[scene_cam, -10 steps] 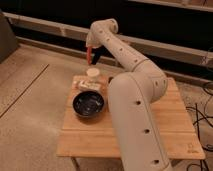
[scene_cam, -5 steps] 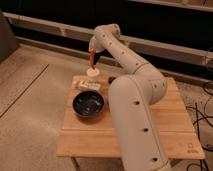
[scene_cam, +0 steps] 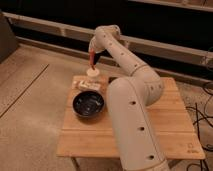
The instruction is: Place the pepper in the ceramic cup
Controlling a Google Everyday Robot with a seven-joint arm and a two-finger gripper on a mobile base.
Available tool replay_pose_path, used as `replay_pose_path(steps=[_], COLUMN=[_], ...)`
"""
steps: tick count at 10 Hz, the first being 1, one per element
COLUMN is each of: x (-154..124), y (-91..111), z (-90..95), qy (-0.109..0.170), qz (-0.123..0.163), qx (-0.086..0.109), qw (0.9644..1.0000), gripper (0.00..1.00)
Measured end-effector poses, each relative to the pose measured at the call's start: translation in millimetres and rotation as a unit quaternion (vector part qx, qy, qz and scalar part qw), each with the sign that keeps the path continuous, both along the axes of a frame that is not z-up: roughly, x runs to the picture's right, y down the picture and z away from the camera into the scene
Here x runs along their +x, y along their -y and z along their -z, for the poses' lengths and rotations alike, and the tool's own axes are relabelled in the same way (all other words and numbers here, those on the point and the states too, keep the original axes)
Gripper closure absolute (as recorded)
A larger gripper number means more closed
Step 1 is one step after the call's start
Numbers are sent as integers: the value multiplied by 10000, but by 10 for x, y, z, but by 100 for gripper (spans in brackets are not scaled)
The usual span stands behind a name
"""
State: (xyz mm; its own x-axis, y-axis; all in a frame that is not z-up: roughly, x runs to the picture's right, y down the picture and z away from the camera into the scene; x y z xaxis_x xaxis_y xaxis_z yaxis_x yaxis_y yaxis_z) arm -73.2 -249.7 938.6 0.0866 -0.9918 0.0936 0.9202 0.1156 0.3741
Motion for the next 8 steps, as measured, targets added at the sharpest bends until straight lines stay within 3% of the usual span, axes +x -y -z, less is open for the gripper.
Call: replay_pose_path(steps=[3,4,6,8], x=[-17,-31,-41,-30], y=[-21,-29,-36,-33], z=[-27,-39,-49,-59], qy=[96,147,189,208], qz=[31,35,50,60], qx=[-37,-57,-76,-85], qw=[9999,9999,9998,9997], gripper=[66,49,33,30])
